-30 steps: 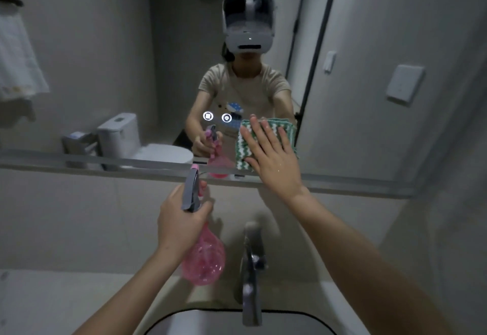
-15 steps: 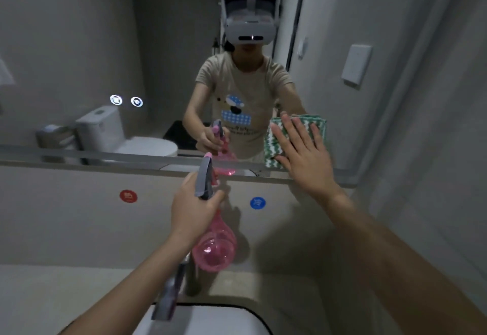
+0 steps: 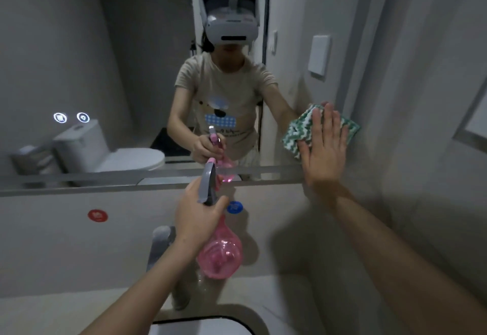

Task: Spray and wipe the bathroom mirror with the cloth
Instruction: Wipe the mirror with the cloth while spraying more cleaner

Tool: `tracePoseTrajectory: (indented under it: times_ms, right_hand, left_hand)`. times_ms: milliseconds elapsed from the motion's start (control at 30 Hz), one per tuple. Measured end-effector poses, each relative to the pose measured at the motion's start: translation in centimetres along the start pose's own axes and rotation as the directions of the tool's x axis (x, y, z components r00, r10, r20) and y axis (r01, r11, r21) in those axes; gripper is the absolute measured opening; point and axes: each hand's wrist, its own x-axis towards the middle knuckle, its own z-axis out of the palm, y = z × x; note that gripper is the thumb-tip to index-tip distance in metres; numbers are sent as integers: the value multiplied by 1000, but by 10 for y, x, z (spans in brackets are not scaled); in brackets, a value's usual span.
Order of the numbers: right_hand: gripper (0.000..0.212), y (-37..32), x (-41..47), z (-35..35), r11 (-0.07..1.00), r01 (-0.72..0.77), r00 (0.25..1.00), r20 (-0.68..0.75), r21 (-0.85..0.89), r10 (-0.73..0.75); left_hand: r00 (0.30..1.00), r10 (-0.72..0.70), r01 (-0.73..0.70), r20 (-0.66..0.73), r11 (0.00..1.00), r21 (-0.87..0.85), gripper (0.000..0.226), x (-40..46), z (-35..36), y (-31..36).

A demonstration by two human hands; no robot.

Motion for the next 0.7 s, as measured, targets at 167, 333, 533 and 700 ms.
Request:
tracePoseTrajectory:
  times_ms: [167,333,533,700]
  right_hand:
    - [65,-51,20,-5,997,-72,997,-18,34,73]
    - [63,-126,46,-5,999,45,997,-60,29,-43]
    - [65,-235,62,5,973,229,970,-75,-26,-230]
    - [65,-308,63,14,914,402,911,-82,-52,-405]
  left_hand:
    - [996,-12,10,-91,1000,-22,23,7,-40,-9]
    - [989,22,-19,-147,1000,24,21,11,-92,-29]
    - [968,9,-11,-250,1000,-7,16,16,-158,-55]
    - [958,-3,-10,-287,999,-44,13,18,-205,-81]
